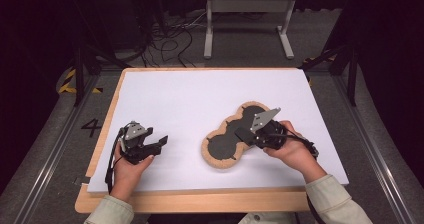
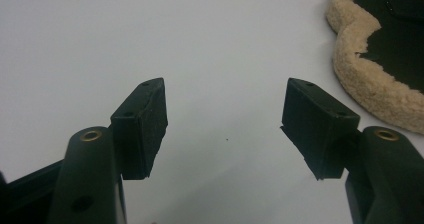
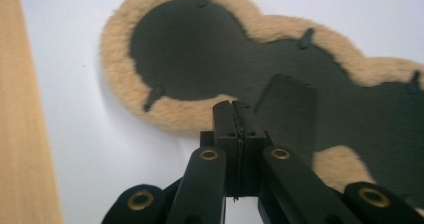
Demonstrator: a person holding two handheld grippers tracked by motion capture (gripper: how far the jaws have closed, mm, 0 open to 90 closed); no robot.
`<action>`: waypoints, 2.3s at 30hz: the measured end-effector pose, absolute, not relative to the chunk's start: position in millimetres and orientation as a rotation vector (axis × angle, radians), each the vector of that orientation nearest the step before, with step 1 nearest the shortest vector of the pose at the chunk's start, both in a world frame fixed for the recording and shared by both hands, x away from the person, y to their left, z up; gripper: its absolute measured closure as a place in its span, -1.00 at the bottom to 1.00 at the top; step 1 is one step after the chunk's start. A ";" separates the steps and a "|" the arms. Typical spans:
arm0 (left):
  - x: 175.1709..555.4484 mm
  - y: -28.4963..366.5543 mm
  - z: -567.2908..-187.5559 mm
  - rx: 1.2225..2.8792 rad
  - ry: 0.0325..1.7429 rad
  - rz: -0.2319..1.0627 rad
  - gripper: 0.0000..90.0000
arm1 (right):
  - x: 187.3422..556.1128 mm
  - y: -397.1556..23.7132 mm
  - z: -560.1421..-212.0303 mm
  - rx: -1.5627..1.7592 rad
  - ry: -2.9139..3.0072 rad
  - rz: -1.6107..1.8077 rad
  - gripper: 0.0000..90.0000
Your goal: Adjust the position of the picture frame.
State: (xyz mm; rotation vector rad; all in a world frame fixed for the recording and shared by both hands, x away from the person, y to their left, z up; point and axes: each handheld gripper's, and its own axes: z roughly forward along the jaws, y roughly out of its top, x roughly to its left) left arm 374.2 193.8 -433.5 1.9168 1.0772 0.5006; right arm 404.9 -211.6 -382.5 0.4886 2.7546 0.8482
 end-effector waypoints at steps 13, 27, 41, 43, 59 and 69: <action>359.1 203.4 -436.2 1.932 1.108 0.541 -0.22 | 468.9 -226.6 -370.7 0.738 2.614 0.914 1.00; 345.9 213.7 -441.1 1.942 1.130 0.557 -0.24 | 537.9 -244.9 -383.7 0.985 2.514 0.884 1.00; 337.3 221.7 -444.7 1.935 1.161 0.560 -0.24 | 574.9 -248.8 -416.2 1.155 2.464 0.808 1.00; 337.7 221.9 -445.2 1.937 1.160 0.558 -0.24 | 576.0 -248.9 -418.3 1.162 2.464 0.806 1.00; 346.6 211.1 -443.5 1.950 1.133 0.543 -0.24 | 554.9 -258.0 -414.5 1.112 2.534 0.701 1.00; 357.9 198.8 -440.3 1.973 1.095 0.519 -0.09 | 523.2 -266.1 -404.8 1.050 2.542 0.721 1.00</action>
